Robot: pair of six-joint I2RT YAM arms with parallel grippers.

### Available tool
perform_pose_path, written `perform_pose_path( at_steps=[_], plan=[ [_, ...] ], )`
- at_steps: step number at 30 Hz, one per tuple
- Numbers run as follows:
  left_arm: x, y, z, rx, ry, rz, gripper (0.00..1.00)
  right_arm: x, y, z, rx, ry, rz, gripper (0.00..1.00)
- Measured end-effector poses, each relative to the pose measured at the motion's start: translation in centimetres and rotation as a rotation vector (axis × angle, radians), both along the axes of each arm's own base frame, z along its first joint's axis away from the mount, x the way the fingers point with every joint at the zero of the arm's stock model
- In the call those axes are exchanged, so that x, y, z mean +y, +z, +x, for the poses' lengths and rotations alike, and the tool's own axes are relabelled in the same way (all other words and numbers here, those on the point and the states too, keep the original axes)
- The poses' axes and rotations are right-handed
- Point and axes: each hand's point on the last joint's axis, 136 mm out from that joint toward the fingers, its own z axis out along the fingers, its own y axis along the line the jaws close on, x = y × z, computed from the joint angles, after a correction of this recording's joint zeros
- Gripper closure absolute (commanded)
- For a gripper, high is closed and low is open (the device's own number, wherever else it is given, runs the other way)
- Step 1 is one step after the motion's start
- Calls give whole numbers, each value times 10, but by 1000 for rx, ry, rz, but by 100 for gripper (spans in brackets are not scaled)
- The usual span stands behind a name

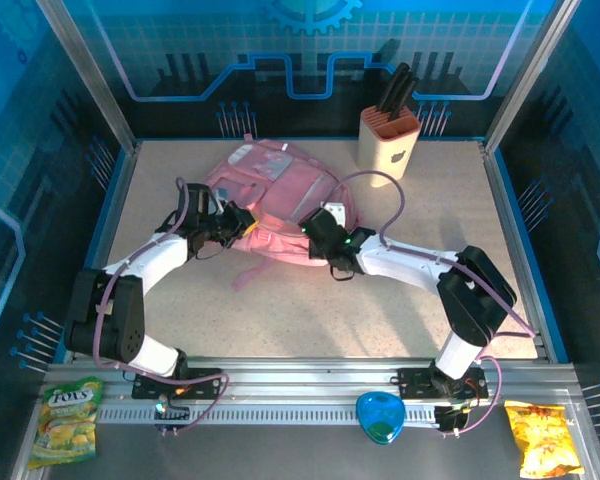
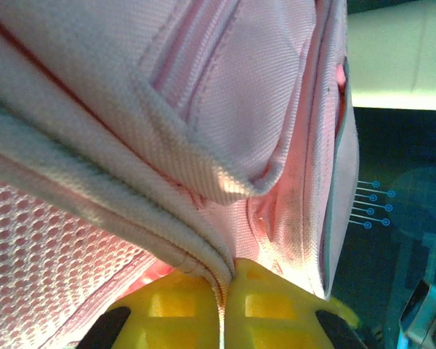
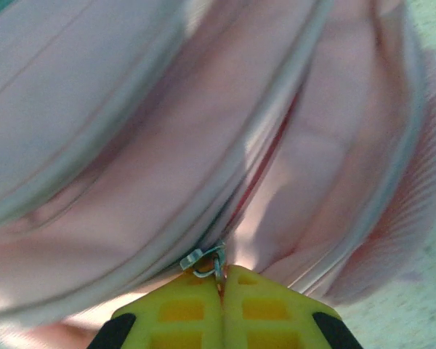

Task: Pack the student bag
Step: Zip the student bag at the top-center of the table.

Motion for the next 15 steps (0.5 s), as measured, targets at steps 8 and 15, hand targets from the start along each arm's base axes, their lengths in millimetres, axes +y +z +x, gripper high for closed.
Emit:
perform_pose_path(
  at_steps=[8,15],
  plan=[
    [5,-13,12,30,-2,23,97,0,-2,5,24,185,-84,100],
    [29,-12,49,3,44,73,72,50,4,-16,33,437,-58,100]
  ],
)
